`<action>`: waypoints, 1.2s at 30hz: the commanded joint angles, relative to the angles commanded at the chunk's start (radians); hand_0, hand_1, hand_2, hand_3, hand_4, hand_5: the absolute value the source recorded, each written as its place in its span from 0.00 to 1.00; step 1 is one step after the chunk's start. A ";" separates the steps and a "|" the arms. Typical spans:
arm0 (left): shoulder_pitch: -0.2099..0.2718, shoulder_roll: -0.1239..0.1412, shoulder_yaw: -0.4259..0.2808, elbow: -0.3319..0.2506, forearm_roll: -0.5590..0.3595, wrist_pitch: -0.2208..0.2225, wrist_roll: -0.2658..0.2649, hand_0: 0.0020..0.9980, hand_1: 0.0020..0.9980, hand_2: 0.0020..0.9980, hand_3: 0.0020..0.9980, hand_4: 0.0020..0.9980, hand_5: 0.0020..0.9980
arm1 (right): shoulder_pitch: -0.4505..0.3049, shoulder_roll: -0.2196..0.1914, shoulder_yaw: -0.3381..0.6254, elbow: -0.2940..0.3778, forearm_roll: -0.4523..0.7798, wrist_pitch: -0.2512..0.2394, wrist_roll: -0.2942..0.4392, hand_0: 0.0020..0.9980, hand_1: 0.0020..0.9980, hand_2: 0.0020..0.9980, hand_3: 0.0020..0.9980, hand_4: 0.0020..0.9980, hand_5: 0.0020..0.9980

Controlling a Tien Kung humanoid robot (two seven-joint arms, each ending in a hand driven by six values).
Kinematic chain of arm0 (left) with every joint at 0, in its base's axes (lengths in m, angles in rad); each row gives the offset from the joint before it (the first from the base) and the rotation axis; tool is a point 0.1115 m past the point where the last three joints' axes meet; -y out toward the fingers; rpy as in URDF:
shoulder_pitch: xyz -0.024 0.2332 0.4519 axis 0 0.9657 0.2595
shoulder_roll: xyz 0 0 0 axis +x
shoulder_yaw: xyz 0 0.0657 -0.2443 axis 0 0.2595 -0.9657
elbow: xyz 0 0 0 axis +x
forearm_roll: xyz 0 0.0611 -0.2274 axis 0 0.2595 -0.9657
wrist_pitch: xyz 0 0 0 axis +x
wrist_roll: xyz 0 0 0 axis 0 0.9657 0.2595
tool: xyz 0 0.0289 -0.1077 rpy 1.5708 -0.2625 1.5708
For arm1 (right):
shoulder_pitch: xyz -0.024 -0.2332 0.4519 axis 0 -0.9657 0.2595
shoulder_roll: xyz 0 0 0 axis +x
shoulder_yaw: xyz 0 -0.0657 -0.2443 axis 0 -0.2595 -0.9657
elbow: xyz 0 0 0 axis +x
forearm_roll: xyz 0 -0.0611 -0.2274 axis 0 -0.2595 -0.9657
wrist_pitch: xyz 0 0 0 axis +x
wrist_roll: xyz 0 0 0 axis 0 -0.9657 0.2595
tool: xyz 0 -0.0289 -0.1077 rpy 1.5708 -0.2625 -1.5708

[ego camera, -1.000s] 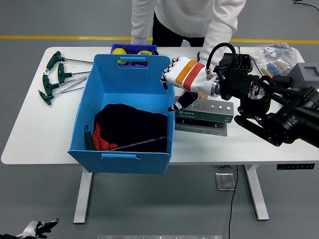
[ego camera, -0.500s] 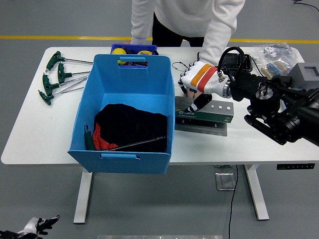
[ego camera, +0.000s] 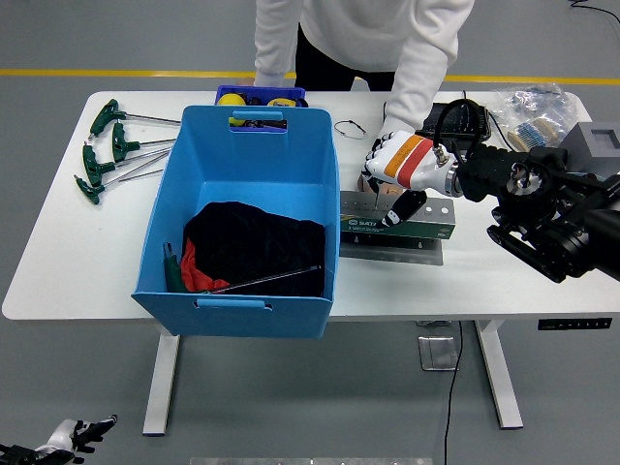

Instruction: Lift tool from toolbox,place it in box,lift tool from toolbox,place it in box

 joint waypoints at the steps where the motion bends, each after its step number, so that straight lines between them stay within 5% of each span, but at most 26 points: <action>1: -0.002 0.000 -0.001 0.000 0.002 0.000 0.000 0.74 0.75 0.73 0.67 0.69 0.62 | 0.002 0.001 -0.002 -0.001 -0.001 0.000 0.001 0.72 0.59 0.63 0.46 1.00 0.57; 16: -0.041 0.004 0.030 0.000 -0.019 0.008 -0.007 0.74 0.75 0.73 0.67 0.69 0.63 | 0.030 0.026 -0.007 -0.055 -0.094 0.069 -0.011 0.71 0.54 0.58 0.47 1.00 0.57; 28: -0.076 0.009 0.063 0.000 -0.051 0.039 -0.027 0.74 0.74 0.72 0.67 0.69 0.62 | 0.033 0.019 0.048 -0.106 -0.156 0.183 0.001 0.66 0.49 0.53 0.46 1.00 0.58; 29: -0.077 0.009 0.061 0.000 -0.048 0.041 -0.028 0.74 0.74 0.71 0.66 0.69 0.62 | 0.032 0.019 0.051 -0.105 -0.162 0.193 0.002 0.61 0.43 0.47 0.44 1.00 0.59; 34: -0.078 0.010 0.053 0.000 -0.040 0.045 -0.030 0.74 0.74 0.71 0.66 0.69 0.62 | 0.032 0.021 0.063 -0.098 -0.184 0.225 0.006 0.61 0.43 0.47 0.44 1.00 0.59; 35: -0.077 0.009 0.052 0.000 -0.038 0.045 -0.029 0.74 0.73 0.71 0.67 0.69 0.62 | 0.031 0.022 0.065 -0.097 -0.188 0.229 0.006 0.51 0.32 0.37 0.38 1.00 0.60; 36: -0.076 0.009 0.052 0.000 -0.037 0.045 -0.029 0.74 0.73 0.71 0.67 0.69 0.62 | 0.030 0.022 0.066 -0.097 -0.189 0.228 0.007 0.51 0.32 0.37 0.38 1.00 0.60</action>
